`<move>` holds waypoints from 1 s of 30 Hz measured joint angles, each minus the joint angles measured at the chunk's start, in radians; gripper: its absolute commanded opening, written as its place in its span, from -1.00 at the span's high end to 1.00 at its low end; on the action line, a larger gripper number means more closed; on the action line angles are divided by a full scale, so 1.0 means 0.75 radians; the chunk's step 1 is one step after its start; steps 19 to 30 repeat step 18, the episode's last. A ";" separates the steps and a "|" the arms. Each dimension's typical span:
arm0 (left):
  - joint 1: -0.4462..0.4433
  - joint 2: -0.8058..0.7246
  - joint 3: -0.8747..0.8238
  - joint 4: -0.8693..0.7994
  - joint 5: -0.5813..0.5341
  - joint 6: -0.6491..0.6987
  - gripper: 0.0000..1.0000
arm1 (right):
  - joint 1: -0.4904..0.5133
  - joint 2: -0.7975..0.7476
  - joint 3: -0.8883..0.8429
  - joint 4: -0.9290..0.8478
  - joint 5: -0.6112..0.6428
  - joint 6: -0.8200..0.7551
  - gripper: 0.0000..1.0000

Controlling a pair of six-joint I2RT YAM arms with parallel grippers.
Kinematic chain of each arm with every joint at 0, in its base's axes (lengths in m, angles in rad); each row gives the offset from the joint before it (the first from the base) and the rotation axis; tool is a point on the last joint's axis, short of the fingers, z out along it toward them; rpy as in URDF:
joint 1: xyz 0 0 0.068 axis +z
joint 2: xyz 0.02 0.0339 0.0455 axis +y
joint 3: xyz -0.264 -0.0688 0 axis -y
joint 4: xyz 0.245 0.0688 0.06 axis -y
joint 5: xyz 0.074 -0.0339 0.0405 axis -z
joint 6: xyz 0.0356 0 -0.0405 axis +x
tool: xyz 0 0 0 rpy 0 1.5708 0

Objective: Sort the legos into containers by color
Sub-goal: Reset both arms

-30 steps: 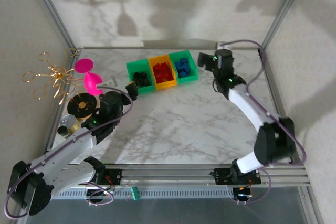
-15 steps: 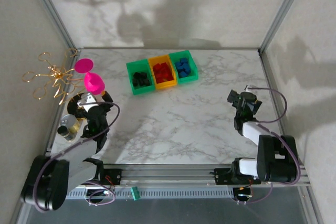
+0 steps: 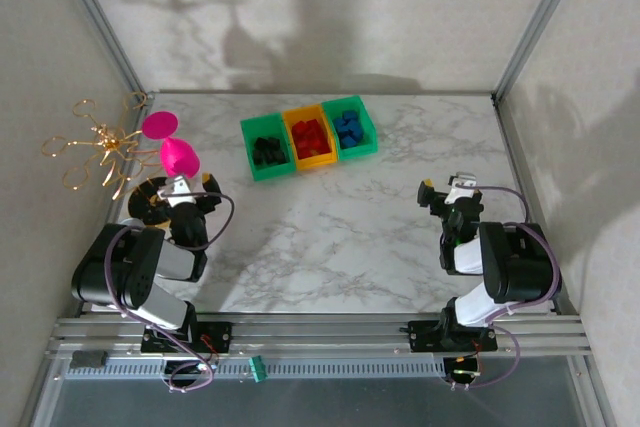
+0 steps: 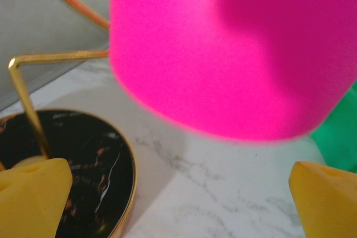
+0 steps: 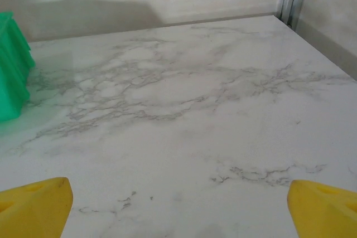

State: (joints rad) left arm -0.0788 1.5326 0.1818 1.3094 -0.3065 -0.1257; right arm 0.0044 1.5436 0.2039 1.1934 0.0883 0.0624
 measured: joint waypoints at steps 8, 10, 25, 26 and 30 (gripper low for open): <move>-0.008 0.000 0.015 0.000 0.000 0.011 -0.99 | 0.013 0.000 0.001 0.061 -0.001 -0.023 -0.98; -0.008 0.000 0.015 0.000 -0.001 0.014 -0.99 | 0.013 0.000 0.001 0.061 -0.001 -0.025 -0.98; -0.008 0.000 0.015 0.000 -0.001 0.014 -0.99 | 0.013 0.000 0.005 0.060 -0.001 -0.025 -0.98; -0.008 0.000 0.015 0.000 -0.001 0.014 -0.99 | 0.013 0.000 0.005 0.060 -0.001 -0.025 -0.98; -0.008 0.000 0.015 0.000 -0.001 0.014 -0.99 | 0.013 0.000 0.005 0.060 -0.001 -0.025 -0.98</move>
